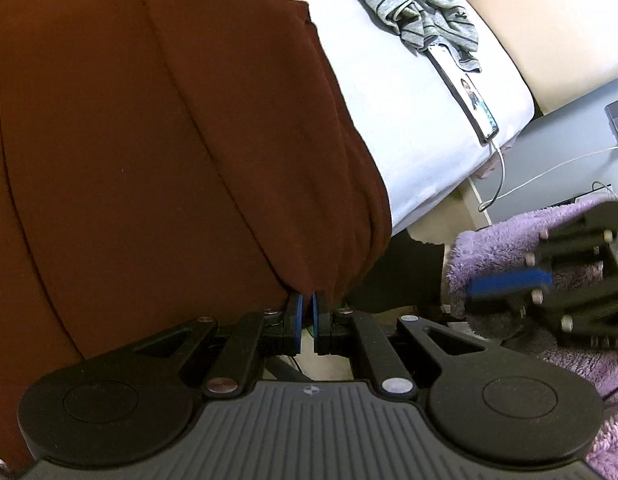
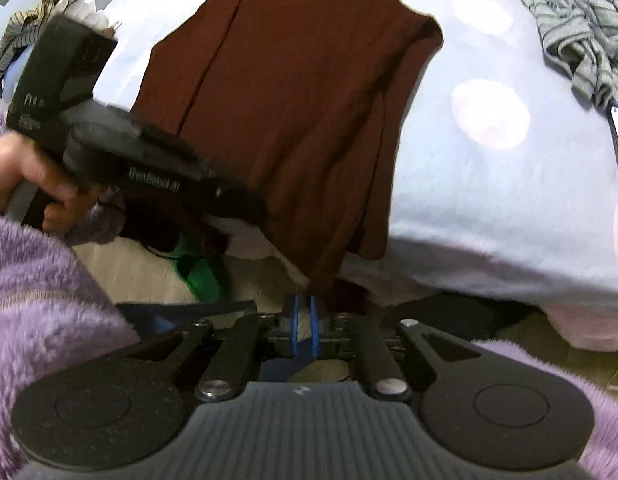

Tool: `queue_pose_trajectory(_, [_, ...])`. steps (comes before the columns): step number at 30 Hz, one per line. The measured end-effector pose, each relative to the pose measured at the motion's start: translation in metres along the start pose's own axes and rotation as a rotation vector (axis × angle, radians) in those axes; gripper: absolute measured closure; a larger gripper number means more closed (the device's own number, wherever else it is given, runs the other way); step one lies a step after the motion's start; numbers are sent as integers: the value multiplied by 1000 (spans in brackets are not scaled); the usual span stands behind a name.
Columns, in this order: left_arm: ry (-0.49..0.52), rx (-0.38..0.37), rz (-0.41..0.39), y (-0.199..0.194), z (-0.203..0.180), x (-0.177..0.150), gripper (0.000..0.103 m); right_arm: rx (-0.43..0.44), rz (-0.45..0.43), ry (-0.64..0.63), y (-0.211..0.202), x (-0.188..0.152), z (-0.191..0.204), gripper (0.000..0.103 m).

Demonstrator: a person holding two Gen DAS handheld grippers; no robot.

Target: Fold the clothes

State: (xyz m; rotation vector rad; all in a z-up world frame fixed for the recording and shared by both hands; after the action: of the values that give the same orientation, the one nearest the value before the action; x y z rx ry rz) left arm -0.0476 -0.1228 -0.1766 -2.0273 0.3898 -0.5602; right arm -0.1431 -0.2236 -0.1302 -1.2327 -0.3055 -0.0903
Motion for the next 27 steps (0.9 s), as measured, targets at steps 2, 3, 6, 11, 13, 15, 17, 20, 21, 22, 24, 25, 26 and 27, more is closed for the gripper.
queue_pose_trajectory(2, [-10, -4, -25, -6, 1, 4, 101, -21, -22, -19, -1, 10, -3, 92])
queue_pose_trajectory(3, [-16, -1, -43, -10, 3, 7, 101, -31, -34, -29, -2, 15, -4, 91])
queue_pose_trajectory(6, [-44, 21, -100, -18, 11, 21, 101, -59, -64, -60, 0, 33, -8, 88])
queue_pose_trajectory(11, [-81, 55, -183, -25, 23, 44, 101, -111, -118, -129, 9, 71, -19, 87])
queue_pose_trajectory(13, [-93, 64, -204, -24, 27, 52, 101, -129, -143, -153, 16, 87, -24, 87])
queue_pose_trajectory(15, [-97, 77, -214, -22, 30, 59, 101, -150, -171, -171, 24, 101, -32, 87])
queue_pose_trajectory(17, [-96, 91, -216, -21, 32, 63, 101, -166, -189, -176, 34, 112, -39, 87])
queue_pose_trajectory(20, [-106, 96, -211, -16, 36, 68, 101, -139, -196, -154, 45, 121, -46, 87])
queue_pose_trajectory(21, [-109, 93, -207, -15, 37, 68, 101, -137, -191, -157, 48, 122, -47, 87])
queue_pose_trajectory(22, [-112, 92, -202, -12, 38, 69, 101, -142, -186, -165, 51, 122, -46, 87])
queue_pose_trajectory(24, [-110, 94, -192, -6, 37, 68, 101, -158, -174, -188, 58, 123, -46, 88])
queue_pose_trajectory(25, [-109, 93, -190, -5, 37, 69, 101, -162, -167, -192, 62, 123, -47, 88])
queue_pose_trajectory(26, [-110, 92, -189, -4, 38, 69, 101, -153, -165, -186, 64, 123, -47, 88])
queue_pose_trajectory(27, [-109, 90, -188, -3, 38, 69, 101, -133, -165, -174, 66, 123, -47, 87])
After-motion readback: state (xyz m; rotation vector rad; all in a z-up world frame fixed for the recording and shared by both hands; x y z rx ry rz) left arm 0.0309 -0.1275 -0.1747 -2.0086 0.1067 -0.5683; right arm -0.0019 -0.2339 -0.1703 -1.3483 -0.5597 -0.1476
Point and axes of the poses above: each gripper's, at about its wrist camera, not at the fingertips, and y roughly the way its jaws point, z to its left, x to its top, the point moved 6 cm from there along y, roughly the way its jaws point
